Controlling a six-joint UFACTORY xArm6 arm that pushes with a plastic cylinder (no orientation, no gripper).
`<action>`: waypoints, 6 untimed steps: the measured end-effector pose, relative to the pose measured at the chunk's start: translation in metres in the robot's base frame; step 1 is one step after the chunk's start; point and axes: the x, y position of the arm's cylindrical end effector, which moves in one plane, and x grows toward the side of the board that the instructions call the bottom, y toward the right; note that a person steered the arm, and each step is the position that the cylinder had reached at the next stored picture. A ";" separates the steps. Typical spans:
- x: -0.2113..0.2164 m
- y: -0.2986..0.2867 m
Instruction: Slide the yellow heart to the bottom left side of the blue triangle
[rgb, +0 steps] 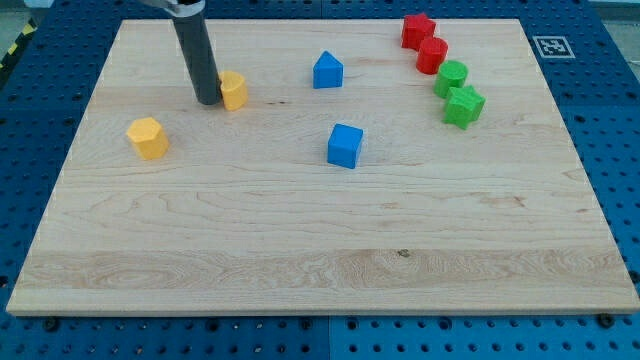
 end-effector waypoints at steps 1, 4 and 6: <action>-0.002 0.010; -0.021 0.035; -0.021 0.062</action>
